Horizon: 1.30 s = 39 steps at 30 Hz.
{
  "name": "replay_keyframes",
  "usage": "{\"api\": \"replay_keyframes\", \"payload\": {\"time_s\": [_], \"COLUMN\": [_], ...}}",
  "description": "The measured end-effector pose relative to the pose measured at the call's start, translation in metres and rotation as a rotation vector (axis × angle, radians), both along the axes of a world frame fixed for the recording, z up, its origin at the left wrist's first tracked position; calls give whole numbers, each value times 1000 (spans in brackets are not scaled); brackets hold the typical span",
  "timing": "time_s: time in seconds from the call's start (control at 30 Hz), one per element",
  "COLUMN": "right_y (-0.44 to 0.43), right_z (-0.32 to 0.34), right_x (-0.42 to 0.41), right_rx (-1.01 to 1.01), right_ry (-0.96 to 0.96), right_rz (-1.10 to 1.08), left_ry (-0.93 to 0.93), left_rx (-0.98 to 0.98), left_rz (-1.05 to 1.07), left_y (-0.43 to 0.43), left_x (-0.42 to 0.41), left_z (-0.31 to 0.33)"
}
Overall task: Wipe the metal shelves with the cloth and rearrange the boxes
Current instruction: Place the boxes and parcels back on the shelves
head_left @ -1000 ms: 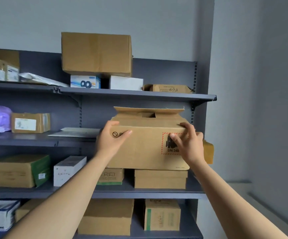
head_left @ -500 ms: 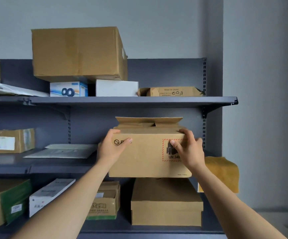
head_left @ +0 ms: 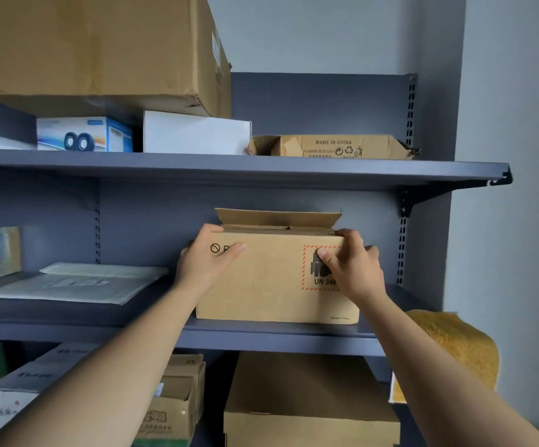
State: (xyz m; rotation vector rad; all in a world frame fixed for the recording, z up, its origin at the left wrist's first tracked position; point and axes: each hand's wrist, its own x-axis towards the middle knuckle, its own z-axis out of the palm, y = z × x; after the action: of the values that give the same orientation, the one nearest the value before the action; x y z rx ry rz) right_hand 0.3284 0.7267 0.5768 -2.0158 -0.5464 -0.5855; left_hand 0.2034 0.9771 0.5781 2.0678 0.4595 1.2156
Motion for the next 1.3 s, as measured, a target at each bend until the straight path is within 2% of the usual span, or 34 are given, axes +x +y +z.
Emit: {"api": "replay_keyframes", "payload": {"time_s": [0.33, 0.63, 0.9, 1.03, 1.3], "right_y": [12, 4, 5, 14, 67], "right_z": [-4, -12, -60, -67, -64], "right_x": [23, 1, -38, -62, -166], "right_rx": [-6, -13, 25, 61, 109], "right_ry": [10, 17, 61, 62, -16], "right_rz": [-11, 41, 63, 61, 322], "left_ry": [14, 150, 126, 82, -31], "left_rx": [-8, 20, -85, -73, -127], "left_rz": [5, -51, -148, -144, -239], "left_y": [8, -2, -12, -17, -15], "left_x": [21, -9, -40, -58, -129], "left_z": [-2, -8, -58, -65, -66]}}
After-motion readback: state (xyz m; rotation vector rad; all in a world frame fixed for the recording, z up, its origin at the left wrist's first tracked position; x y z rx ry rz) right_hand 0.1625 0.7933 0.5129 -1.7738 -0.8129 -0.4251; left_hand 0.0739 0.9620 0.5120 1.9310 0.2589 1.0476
